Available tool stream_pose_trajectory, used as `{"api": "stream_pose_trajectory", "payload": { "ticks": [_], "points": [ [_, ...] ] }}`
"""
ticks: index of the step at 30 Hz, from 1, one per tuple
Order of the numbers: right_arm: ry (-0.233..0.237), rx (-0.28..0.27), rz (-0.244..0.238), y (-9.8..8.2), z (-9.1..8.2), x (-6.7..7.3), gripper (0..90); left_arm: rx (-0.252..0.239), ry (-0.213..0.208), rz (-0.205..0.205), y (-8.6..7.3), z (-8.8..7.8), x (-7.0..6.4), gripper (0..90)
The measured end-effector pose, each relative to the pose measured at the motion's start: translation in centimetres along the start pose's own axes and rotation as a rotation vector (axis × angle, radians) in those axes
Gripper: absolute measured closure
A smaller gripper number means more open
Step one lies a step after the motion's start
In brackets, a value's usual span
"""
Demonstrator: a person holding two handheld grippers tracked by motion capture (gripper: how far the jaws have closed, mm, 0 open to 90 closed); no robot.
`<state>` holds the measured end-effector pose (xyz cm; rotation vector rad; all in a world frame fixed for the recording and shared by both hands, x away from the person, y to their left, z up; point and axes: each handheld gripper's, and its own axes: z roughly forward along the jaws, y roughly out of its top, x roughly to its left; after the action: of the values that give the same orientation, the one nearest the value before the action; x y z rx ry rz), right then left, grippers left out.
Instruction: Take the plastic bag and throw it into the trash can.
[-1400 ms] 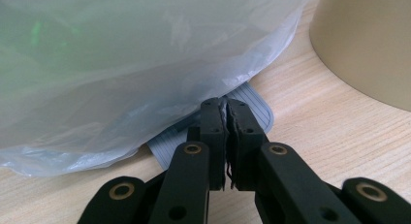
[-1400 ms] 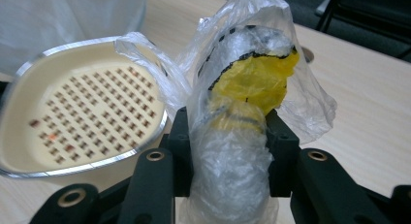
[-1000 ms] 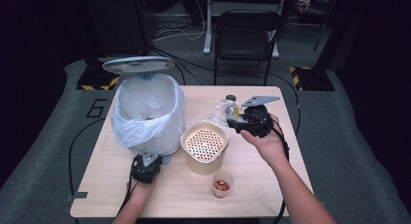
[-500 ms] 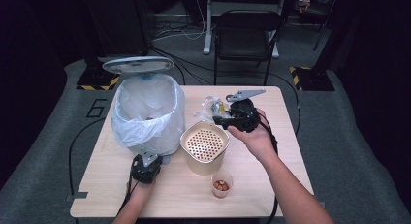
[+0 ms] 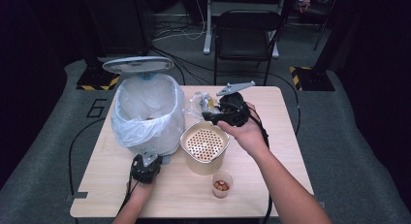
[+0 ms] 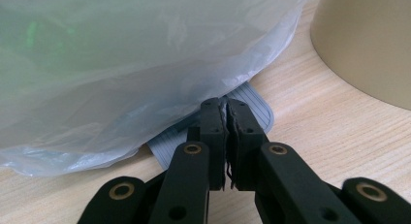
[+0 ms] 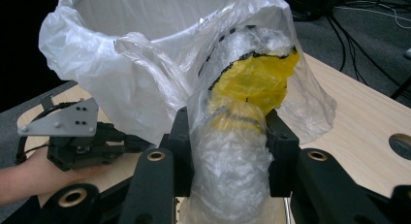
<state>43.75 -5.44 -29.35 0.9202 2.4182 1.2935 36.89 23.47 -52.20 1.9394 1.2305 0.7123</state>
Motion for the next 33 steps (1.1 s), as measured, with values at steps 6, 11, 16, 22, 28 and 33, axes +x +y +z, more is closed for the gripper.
{"api": "stream_pose_trajectory", "payload": {
  "ticks": [6,11,16,22,28,33],
  "points": [
    [0.025,-0.010,0.006,1.3,0.5,0.3,64.0,0.002,-0.005,0.002,0.0,0.0,0.1,86.0],
    [0.044,-0.016,-0.014,2.8,0.7,0.9,64.0,-0.009,0.000,-0.003,0.0,0.0,0.0,86.0],
    [0.058,-0.037,-0.018,4.2,0.7,1.9,64.0,-0.006,0.012,0.018,0.0,0.0,0.1,86.0],
    [0.084,-0.065,-0.037,4.9,1.6,3.4,64.2,-0.006,0.011,0.016,0.0,0.0,0.1,86.0],
    [0.118,-0.105,-0.030,5.8,2.8,4.6,64.2,0.010,0.004,0.020,0.1,-0.1,0.2,86.0],
    [0.121,-0.130,-0.023,6.3,4.0,5.2,64.2,-0.004,0.015,0.018,0.0,0.0,0.1,86.0]
  ]
}}
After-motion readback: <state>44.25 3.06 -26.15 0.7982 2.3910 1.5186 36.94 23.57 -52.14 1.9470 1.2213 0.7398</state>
